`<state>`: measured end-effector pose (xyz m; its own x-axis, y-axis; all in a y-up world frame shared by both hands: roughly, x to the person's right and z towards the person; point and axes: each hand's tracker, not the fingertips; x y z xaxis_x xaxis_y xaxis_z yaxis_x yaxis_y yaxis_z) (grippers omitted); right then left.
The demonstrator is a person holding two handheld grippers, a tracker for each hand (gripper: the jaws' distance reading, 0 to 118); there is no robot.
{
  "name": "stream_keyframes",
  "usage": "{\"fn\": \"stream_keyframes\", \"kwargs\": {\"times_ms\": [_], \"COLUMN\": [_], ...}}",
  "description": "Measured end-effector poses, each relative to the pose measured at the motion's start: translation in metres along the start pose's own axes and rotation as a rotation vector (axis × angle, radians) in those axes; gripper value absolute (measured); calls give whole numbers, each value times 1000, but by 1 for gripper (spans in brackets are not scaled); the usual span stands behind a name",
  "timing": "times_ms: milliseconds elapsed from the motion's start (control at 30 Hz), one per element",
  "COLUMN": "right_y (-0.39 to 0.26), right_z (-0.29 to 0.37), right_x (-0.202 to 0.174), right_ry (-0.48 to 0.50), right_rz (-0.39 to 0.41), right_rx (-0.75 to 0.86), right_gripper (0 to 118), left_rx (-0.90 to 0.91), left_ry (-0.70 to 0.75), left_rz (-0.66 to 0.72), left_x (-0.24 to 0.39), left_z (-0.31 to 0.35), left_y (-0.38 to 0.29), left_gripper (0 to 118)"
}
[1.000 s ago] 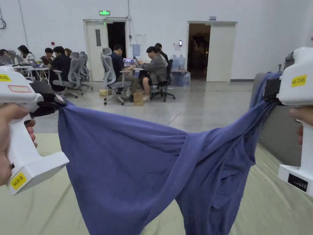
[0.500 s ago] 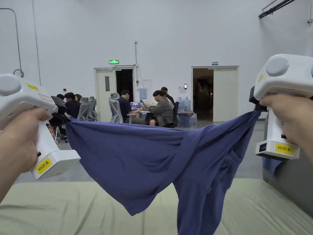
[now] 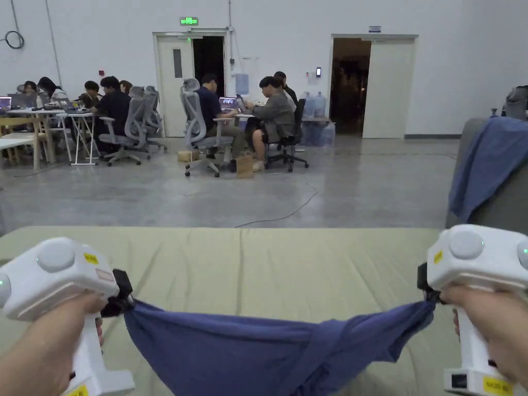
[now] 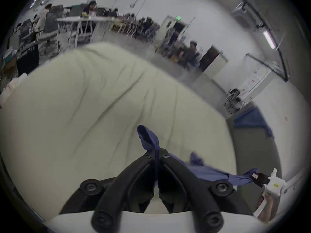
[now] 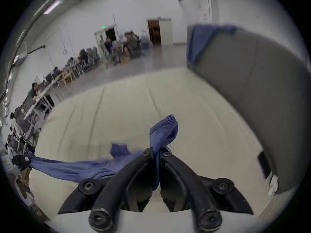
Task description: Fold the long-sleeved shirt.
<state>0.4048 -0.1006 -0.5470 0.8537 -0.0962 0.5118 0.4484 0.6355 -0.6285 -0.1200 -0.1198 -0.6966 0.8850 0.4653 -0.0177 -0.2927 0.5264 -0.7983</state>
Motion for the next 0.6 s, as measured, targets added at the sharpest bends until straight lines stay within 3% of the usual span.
{"fn": "stream_keyframes", "kwargs": {"times_ms": [67, 333, 600], "right_y": [-36, -173, -290], "right_z": [-24, 15, 95], "right_x": [16, 89, 121], "right_ry": [-37, 78, 93], "right_rz": [3, -29, 107], "right_rx": [-80, -179, -241], "right_gripper": [3, 3, 3], "left_rx": [-74, -147, -203], "left_ry": [16, -3, -54], "left_rz": [5, 32, -24], "left_x": [-23, -105, -143], "left_z": [-19, 21, 109], "left_y": [-35, -114, -213], "left_gripper": [0, 0, 0]}}
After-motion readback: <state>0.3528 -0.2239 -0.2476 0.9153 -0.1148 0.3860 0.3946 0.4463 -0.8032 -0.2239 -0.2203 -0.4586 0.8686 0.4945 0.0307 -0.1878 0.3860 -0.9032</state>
